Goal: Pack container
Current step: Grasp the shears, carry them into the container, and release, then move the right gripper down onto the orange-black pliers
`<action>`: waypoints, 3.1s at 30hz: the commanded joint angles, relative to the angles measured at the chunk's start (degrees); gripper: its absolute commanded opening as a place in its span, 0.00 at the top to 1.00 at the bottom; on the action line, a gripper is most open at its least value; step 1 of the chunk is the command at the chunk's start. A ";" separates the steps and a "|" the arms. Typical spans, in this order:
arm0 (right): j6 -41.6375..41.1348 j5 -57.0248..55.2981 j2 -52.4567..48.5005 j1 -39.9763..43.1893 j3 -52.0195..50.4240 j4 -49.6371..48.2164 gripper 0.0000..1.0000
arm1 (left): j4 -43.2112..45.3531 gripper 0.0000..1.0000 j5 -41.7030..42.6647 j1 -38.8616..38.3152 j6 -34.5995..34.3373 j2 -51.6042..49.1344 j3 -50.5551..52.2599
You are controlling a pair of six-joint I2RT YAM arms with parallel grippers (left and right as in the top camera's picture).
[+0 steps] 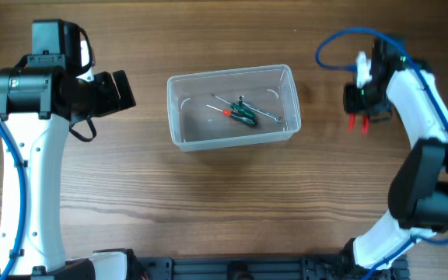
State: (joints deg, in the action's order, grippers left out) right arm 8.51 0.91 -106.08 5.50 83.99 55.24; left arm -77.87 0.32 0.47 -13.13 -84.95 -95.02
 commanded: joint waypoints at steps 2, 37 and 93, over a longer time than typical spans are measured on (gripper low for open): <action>24.13 12.63 9.42 -10.64 14.64 4.37 0.96 | 0.02 0.00 0.26 -0.37 0.31 0.52 -0.61; 2.89 -5.16 6.95 -0.61 28.68 8.17 0.00 | 0.00 0.00 0.26 -0.37 0.28 0.52 -0.61; 9.44 3.04 -27.61 18.78 14.99 0.90 0.06 | 0.00 0.00 0.28 -0.37 -2.32 0.52 -0.61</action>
State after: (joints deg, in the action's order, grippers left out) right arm 17.69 2.59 -131.28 24.43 101.62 56.10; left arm -77.82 0.32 0.43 -14.48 -84.95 -95.02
